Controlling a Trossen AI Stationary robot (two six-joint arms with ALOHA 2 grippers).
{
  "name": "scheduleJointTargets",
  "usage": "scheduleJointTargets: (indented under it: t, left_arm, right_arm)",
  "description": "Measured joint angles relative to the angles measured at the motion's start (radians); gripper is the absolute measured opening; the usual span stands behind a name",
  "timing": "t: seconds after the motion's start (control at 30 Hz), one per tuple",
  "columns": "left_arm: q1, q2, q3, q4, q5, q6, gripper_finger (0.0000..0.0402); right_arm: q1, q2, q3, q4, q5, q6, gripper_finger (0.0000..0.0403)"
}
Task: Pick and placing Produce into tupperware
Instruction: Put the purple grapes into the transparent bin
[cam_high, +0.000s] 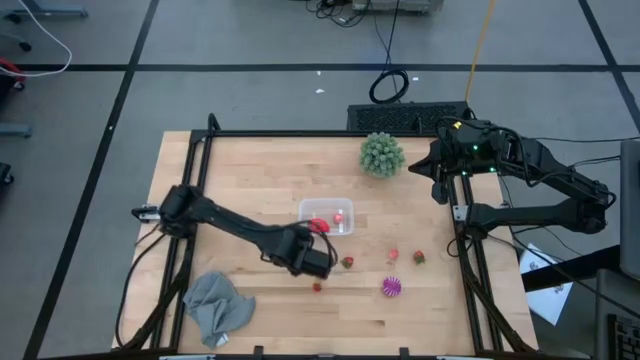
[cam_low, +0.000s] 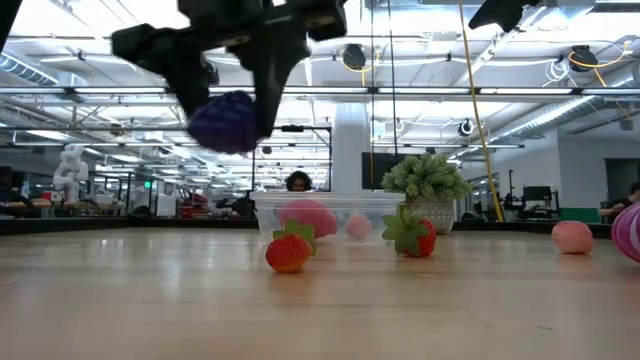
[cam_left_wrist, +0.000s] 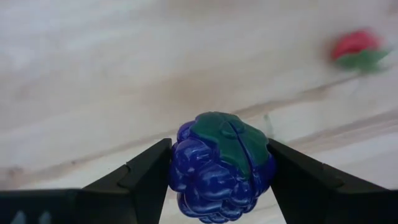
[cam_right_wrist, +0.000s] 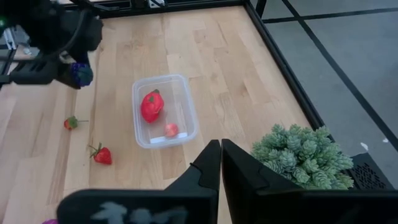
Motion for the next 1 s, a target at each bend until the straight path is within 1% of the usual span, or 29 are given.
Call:
scheduleJointTargets:
  t: [0.2, 0.3, 0.37, 0.5, 0.6, 0.77, 0.87, 1.0]
  left_arm:
    - [0.082, -0.061, 0.001, 0.043, -0.109, 0.113, 0.0248]
    - [0.137, -0.067, 0.001, 0.131, -0.163, 0.230, 0.0248]
    - [0.176, -0.069, 0.001, 0.226, -0.187, 0.328, 0.0248]
    - [0.252, -0.068, 0.001, 0.373, -0.189, 0.505, 0.0248]
    - [0.295, -0.068, 0.001, 0.419, -0.192, 0.576, 0.0248]
    - [0.328, -0.052, 0.001, 0.425, -0.192, 0.612, 0.0248]
    - [0.335, -0.016, 0.001, 0.445, -0.190, 0.629, 0.0248]
    - [0.338, 0.042, 0.001, 0.480, -0.141, 0.632, 0.0248]
  right_arm:
    - [0.000, 0.000, 0.000, 0.000, 0.000, -0.001, 0.0004]
    - [0.000, 0.000, 0.000, 0.000, 0.000, -0.002, 0.0004]
    - [0.000, 0.000, 0.000, 0.000, 0.000, -0.004, 0.0004]
    - [0.000, 0.000, 0.000, 0.000, 0.000, -0.017, 0.0004]
    - [0.000, 0.000, 0.000, 0.000, 0.000, -0.020, 0.0004]
    - [0.000, 0.000, 0.000, 0.000, 0.000, -0.049, 0.0004]
    - [0.000, 0.000, 0.000, 0.000, 0.001, -0.056, 0.0004]
    - [0.000, 0.000, 0.000, -0.001, 0.001, -0.066, 0.0004]
